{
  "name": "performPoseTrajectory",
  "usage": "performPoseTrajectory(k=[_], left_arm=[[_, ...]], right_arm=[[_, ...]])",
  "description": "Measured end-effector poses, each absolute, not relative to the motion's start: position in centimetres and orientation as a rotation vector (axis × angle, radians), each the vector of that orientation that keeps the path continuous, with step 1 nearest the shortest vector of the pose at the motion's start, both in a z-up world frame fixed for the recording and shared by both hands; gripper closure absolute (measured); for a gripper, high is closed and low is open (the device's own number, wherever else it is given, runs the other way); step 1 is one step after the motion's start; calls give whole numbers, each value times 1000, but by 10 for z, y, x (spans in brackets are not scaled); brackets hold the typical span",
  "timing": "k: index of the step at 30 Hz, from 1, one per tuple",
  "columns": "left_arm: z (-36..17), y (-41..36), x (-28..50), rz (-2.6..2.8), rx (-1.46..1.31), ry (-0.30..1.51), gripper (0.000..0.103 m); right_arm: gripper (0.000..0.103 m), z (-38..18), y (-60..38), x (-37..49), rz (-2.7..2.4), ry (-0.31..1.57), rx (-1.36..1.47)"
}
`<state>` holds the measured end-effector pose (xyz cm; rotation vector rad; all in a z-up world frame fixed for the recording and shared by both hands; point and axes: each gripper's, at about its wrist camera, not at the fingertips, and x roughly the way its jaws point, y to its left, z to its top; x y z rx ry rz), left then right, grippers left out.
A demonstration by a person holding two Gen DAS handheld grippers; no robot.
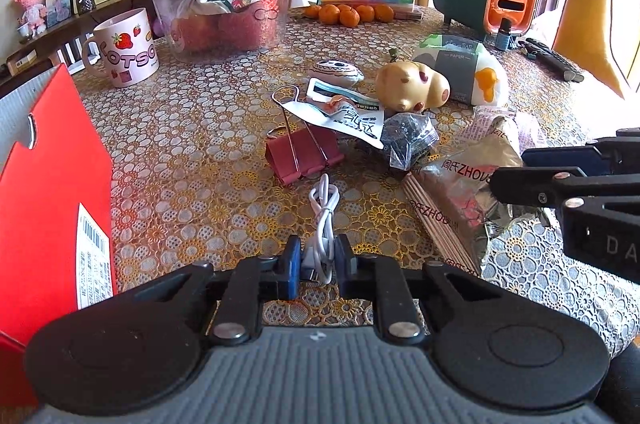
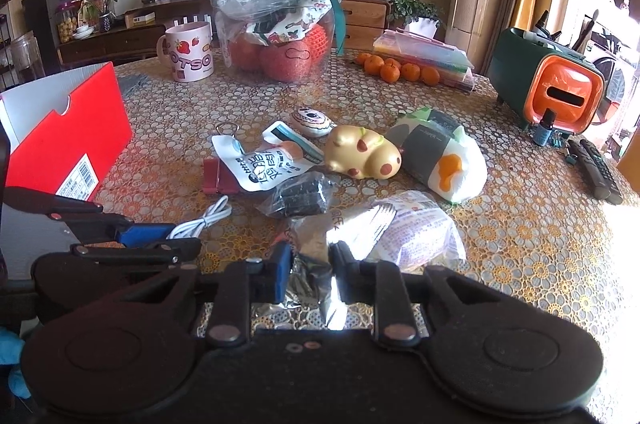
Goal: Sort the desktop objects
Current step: 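Grasp the white USB cable with the left tool while the right tool grasps the silver foil packet, then carry the cable and foil packet with both tools over the red shoebox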
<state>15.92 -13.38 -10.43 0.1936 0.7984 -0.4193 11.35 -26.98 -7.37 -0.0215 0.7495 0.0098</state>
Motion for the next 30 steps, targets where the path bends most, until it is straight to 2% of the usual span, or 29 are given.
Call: performPoseTrajectory(k=[12, 14, 15, 30], left_arm=[[-77, -125, 133, -421, 148, 775, 87], [-72, -123, 128, -421, 141, 767, 87], [-70, -122, 126, -420, 140, 765, 87], [-44, -103, 105, -409, 112, 752, 87]], right_arm=[[84, -56, -271, 90, 13, 715, -31], [89, -53, -269, 87, 18, 710, -45], [101, -51, -269, 86, 14, 705, -49], [101, -31, -266, 79, 30, 672, -81]])
